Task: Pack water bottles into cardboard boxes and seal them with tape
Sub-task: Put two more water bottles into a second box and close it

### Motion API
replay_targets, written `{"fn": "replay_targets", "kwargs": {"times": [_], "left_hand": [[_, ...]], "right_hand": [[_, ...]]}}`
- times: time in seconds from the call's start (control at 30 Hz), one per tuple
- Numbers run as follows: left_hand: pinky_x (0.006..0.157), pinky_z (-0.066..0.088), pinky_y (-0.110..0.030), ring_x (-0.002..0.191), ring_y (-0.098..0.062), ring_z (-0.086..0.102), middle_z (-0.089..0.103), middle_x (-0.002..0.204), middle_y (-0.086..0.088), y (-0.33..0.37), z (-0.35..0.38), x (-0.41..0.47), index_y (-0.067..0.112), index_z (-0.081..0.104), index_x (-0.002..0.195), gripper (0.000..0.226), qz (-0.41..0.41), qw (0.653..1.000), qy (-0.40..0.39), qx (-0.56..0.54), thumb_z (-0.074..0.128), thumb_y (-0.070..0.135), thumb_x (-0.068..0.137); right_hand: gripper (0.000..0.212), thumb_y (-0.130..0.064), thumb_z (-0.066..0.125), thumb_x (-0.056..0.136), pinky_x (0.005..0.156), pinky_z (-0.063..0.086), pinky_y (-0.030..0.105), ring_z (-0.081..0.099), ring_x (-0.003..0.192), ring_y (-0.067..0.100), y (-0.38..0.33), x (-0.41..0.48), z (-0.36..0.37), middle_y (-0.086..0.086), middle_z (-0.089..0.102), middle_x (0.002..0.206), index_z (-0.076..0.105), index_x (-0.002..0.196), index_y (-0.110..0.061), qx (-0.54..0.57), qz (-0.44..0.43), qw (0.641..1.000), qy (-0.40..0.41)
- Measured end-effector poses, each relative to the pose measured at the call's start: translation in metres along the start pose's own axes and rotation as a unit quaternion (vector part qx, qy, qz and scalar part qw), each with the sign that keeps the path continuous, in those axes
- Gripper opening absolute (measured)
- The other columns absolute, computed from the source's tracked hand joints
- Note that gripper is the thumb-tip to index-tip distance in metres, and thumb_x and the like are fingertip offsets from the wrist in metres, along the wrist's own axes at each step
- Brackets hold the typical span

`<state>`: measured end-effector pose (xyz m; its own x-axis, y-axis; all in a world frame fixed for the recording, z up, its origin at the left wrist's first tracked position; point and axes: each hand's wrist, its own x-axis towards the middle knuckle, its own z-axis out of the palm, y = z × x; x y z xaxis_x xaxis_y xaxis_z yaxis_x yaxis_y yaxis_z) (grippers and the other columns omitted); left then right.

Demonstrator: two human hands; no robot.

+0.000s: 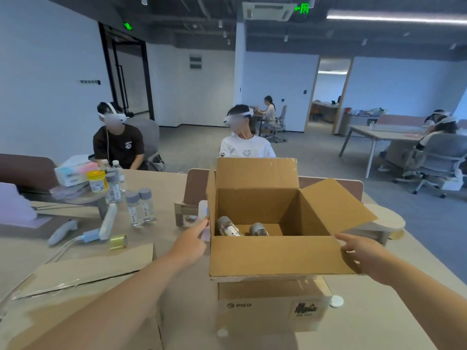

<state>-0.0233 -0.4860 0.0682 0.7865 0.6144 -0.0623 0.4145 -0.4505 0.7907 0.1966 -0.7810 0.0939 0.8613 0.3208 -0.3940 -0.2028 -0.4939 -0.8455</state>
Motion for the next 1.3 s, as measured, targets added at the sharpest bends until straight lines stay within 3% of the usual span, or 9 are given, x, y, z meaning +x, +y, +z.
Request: {"fn": "replay_targets", "kwargs": {"times": [0.27, 0.37, 0.47, 0.6, 0.8, 0.9, 1.03, 1.13, 1.3], "left_hand": [[0.1, 0.028, -0.012, 0.128, -0.001, 0.036, 0.032, 0.142, 0.021, -0.004, -0.004, 0.02, 0.027, 0.042, 0.143, 0.063, 0.15, 0.959, -0.084, 0.227, 0.067, 0.015, 0.087], [0.092, 0.039, -0.019, 0.112, -0.009, 0.05, 0.06, 0.113, 0.016, 0.002, -0.003, 0.026, 0.013, 0.066, 0.112, 0.021, 0.099, 0.993, -0.059, 0.033, 0.059, 0.02, 0.094], [0.071, 0.043, -0.02, 0.085, -0.011, 0.06, 0.065, 0.087, 0.011, 0.012, 0.002, 0.03, 0.02, 0.068, 0.087, 0.033, 0.058, 0.995, 0.058, 0.054, 0.049, 0.046, 0.095], [0.076, 0.051, -0.032, 0.084, -0.016, 0.061, 0.064, 0.086, 0.003, 0.017, 0.011, 0.05, 0.018, 0.061, 0.092, 0.034, 0.035, 0.982, 0.143, 0.121, 0.046, 0.049, 0.095], [0.055, 0.036, -0.021, 0.062, -0.009, 0.053, 0.059, 0.059, 0.01, 0.026, -0.002, 0.063, 0.021, 0.057, 0.06, 0.037, 0.052, 0.995, 0.074, 0.041, 0.057, 0.037, 0.093], [0.064, 0.04, -0.025, 0.071, -0.014, 0.057, 0.068, 0.071, 0.007, 0.021, -0.017, 0.072, 0.022, 0.07, 0.077, 0.03, 0.031, 0.992, -0.049, -0.108, 0.066, 0.051, 0.068], [0.078, 0.05, -0.025, 0.084, -0.008, 0.067, 0.073, 0.089, 0.007, 0.019, -0.012, 0.081, 0.021, 0.066, 0.102, 0.045, 0.011, 0.981, -0.132, -0.144, 0.062, 0.054, 0.071], [0.09, 0.053, -0.034, 0.094, -0.011, 0.069, 0.072, 0.104, 0.002, 0.018, 0.005, 0.096, 0.016, 0.061, 0.116, 0.037, -0.001, 0.99, -0.063, -0.129, 0.064, 0.04, 0.087], [0.091, 0.04, -0.028, 0.121, -0.021, 0.049, 0.039, 0.142, -0.006, 0.025, 0.016, 0.121, 0.021, 0.027, 0.147, 0.095, -0.13, 0.989, 0.068, 0.029, 0.08, 0.037, 0.069]], "right_hand": [[0.031, 0.011, 0.037, 0.083, 0.111, 0.033, 0.046, 0.047, 0.124, 0.027, -0.004, 0.023, -0.005, 0.005, 0.064, 0.119, 0.067, 0.082, 0.001, 0.066, -0.092, 0.993, 0.026], [0.033, 0.014, 0.034, 0.085, 0.101, 0.041, 0.043, 0.058, 0.106, 0.029, -0.012, 0.033, -0.005, 0.017, 0.069, 0.105, 0.064, 0.089, 0.0, 0.082, -0.115, 0.99, 0.004], [0.039, 0.003, 0.032, 0.092, 0.097, 0.043, 0.042, 0.061, 0.106, 0.028, -0.017, 0.045, -0.01, 0.019, 0.068, 0.108, 0.066, 0.104, -0.011, 0.095, -0.109, 0.989, -0.026], [0.025, -0.01, 0.052, 0.095, 0.094, 0.042, 0.042, 0.06, 0.107, 0.02, -0.028, 0.056, -0.017, 0.001, 0.067, 0.113, 0.06, 0.115, -0.022, 0.005, -0.132, 0.984, -0.121], [0.056, -0.069, 0.065, 0.064, 0.093, 0.047, 0.036, 0.058, 0.107, 0.013, -0.04, 0.073, -0.012, -0.009, 0.065, 0.115, 0.061, 0.106, -0.033, -0.13, -0.177, 0.963, -0.157], [0.086, -0.082, 0.07, 0.039, 0.091, 0.046, 0.03, 0.057, 0.11, 0.008, -0.05, 0.085, -0.024, -0.018, 0.062, 0.116, 0.056, 0.112, -0.038, -0.191, -0.17, 0.945, -0.207], [0.043, -0.064, 0.056, 0.08, 0.105, 0.036, 0.033, 0.049, 0.113, 0.007, -0.063, 0.091, -0.022, -0.024, 0.051, 0.116, 0.04, 0.114, -0.042, -0.264, -0.125, 0.918, -0.267], [0.029, -0.053, 0.05, 0.088, 0.1, 0.04, 0.032, 0.051, 0.113, 0.01, -0.068, 0.104, -0.014, -0.017, 0.056, 0.114, 0.041, 0.111, -0.039, -0.291, -0.105, 0.915, -0.259], [0.043, -0.043, 0.066, 0.085, 0.084, 0.052, 0.033, 0.063, 0.091, 0.023, -0.077, 0.141, 0.013, 0.008, 0.067, 0.101, 0.064, 0.105, -0.005, -0.235, -0.069, 0.968, -0.051]]}}
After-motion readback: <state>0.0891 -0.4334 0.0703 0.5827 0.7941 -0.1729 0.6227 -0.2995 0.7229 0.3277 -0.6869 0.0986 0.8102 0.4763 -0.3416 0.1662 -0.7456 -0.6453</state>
